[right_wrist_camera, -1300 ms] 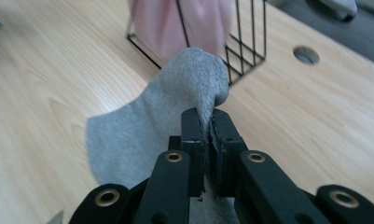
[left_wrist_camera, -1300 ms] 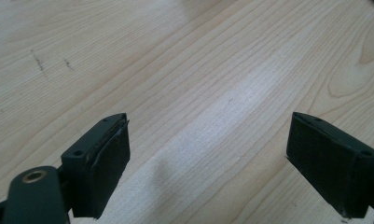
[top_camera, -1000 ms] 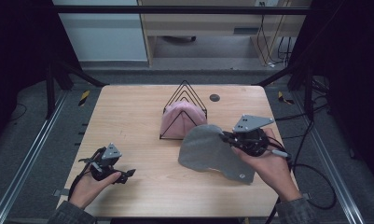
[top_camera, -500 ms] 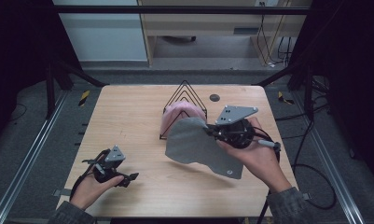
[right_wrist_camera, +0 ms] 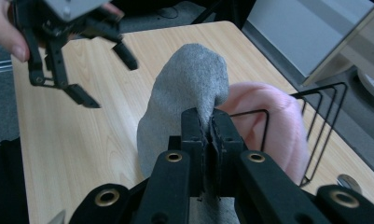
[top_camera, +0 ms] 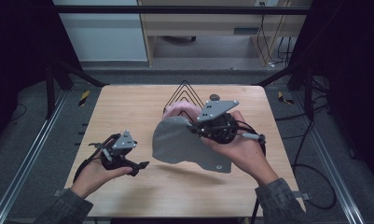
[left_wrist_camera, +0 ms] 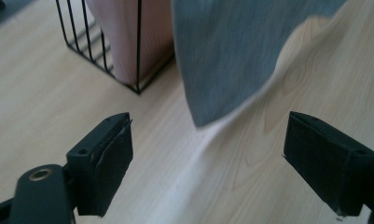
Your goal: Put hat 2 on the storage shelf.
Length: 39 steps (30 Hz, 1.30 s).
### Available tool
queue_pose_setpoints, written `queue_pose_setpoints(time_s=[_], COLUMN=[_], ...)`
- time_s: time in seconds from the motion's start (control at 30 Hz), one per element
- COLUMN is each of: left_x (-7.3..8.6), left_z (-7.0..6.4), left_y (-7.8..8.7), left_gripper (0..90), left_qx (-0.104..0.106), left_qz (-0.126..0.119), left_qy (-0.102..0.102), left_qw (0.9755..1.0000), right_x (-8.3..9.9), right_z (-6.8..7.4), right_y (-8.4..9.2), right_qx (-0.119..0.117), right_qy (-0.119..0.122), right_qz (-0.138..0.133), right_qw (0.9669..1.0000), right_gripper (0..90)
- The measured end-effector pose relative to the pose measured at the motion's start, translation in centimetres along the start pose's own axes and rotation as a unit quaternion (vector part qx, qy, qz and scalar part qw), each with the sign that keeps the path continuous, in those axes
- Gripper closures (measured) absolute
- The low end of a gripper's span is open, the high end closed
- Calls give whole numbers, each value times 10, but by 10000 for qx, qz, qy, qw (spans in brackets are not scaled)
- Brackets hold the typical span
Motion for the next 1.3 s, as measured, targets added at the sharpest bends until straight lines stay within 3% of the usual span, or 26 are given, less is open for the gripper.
queue_pose_setpoints(time_s=[0.17,0.37,0.5,0.7,0.8,1.07,1.3], left_x=[-30,-47,-52,-54,-58,-83,-102], left_z=[-1,-2,-2,0,-2,1,7], left_y=[12,14,13,14,19,49,65], left_gripper=[176,241,399,746,832,866,867], left_qx=[62,10,-24,-4,11,-185,-298], left_qz=[-169,-203,-149,73,147,68,72], left_qy=[-201,-362,-460,-508,-561,-624,-681], left_qw=[9996,9991,9988,9987,9983,9979,9972], right_x=[-7,-11,-11,-6,-3,1,0], right_z=[5,13,16,16,12,-3,-12], right_y=[-10,-20,-28,-34,-35,-26,-17], right_qx=[-89,-213,-265,-324,-309,-284,-218], right_qy=[75,163,172,116,52,-215,-349], right_qz=[4,47,82,125,137,-93,-256], right_qw=[9999,9996,9995,9993,9994,9993,9988], right_gripper=[857,857,857,857,856,855,854])
Point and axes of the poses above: each handheld gripper's, and its own axes: y roughly backward along the jaws, x roughly out of its underside, z roughly to its left, the point moved 7 cm from there along -y, roughly forward along the jaws, and after that the axes turned 15 degrees about z, right-handed, at the moved point
